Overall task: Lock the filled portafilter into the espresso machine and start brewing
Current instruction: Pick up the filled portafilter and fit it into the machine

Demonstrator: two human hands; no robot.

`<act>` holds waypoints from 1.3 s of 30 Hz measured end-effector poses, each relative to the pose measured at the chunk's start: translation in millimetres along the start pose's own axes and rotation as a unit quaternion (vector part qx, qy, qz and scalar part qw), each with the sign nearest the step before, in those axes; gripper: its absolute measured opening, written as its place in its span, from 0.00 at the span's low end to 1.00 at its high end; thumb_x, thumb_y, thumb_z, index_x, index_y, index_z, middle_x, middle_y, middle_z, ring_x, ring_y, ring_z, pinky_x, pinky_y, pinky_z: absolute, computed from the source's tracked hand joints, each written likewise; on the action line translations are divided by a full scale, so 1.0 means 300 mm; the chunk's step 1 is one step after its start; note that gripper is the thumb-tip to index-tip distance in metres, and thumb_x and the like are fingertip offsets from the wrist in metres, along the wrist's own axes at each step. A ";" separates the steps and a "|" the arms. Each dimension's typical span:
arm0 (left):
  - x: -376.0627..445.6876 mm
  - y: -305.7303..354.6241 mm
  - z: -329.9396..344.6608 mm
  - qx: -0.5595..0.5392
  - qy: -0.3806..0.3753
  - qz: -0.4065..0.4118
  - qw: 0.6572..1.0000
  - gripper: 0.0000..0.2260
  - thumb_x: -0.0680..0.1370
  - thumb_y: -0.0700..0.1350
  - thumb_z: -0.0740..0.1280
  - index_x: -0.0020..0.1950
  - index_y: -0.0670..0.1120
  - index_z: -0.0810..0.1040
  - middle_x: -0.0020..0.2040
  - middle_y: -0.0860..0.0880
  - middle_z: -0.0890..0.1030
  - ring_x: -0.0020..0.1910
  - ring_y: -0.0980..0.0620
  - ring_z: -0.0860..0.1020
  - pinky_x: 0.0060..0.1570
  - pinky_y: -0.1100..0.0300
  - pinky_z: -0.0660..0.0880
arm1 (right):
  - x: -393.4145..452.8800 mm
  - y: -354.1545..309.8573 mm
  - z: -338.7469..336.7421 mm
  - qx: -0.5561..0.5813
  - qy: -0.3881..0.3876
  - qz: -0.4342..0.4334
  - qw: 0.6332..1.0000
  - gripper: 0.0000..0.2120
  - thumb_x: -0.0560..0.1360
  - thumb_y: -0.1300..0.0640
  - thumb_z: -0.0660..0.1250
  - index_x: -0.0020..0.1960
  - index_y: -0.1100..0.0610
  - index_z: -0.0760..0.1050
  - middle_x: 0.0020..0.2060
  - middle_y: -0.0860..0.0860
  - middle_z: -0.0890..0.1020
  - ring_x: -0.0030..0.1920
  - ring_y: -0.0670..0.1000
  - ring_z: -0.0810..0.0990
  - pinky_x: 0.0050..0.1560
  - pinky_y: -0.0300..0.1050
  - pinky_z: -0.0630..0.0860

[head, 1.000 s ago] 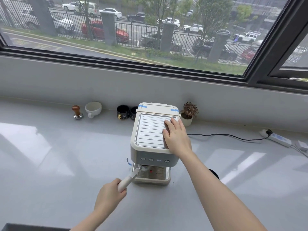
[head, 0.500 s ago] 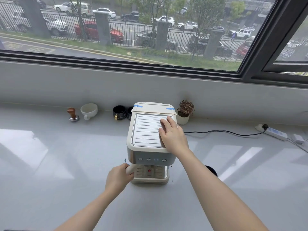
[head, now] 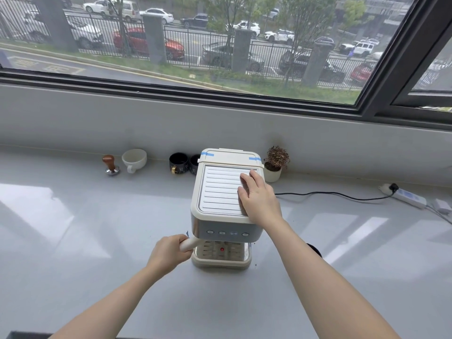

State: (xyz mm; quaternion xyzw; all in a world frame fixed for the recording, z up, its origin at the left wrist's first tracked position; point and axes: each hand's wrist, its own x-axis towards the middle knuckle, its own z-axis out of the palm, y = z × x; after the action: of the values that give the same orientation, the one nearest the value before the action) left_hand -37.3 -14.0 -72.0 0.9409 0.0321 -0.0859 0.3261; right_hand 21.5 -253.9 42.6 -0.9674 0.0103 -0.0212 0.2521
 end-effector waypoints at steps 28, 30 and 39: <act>-0.134 0.177 0.113 -0.424 -0.263 -0.237 0.834 0.09 0.74 0.46 0.66 0.41 0.44 0.67 0.26 0.49 0.66 0.21 0.51 0.62 0.23 0.63 0.60 | -0.016 -0.019 0.001 0.015 0.018 0.012 1.000 0.22 0.80 0.45 0.49 0.73 0.43 0.60 0.77 0.43 0.58 0.72 0.56 0.62 0.66 0.53 0.65; -0.132 0.182 0.129 -0.433 -0.245 -0.242 0.833 0.10 0.74 0.46 0.66 0.38 0.45 0.66 0.25 0.50 0.65 0.20 0.52 0.61 0.22 0.64 0.59 | -0.019 -0.020 -0.001 0.017 0.020 0.014 1.000 0.21 0.81 0.47 0.48 0.73 0.42 0.60 0.77 0.43 0.58 0.73 0.56 0.61 0.66 0.53 0.65; -0.146 0.217 0.170 -0.415 -0.164 -0.260 0.857 0.11 0.74 0.47 0.66 0.36 0.47 0.67 0.23 0.50 0.67 0.18 0.53 0.63 0.22 0.65 0.60 | -0.023 -0.003 0.009 0.079 0.040 0.050 0.995 0.22 0.81 0.51 0.51 0.74 0.46 0.60 0.78 0.45 0.55 0.73 0.56 0.63 0.63 0.51 0.66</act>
State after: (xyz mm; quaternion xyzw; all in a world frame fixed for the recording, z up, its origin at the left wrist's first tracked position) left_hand -79.9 -97.0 -63.9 0.6483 0.2542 -0.2992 0.6524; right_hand 14.7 -251.4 40.5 -0.9413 0.0670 -0.0480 0.3274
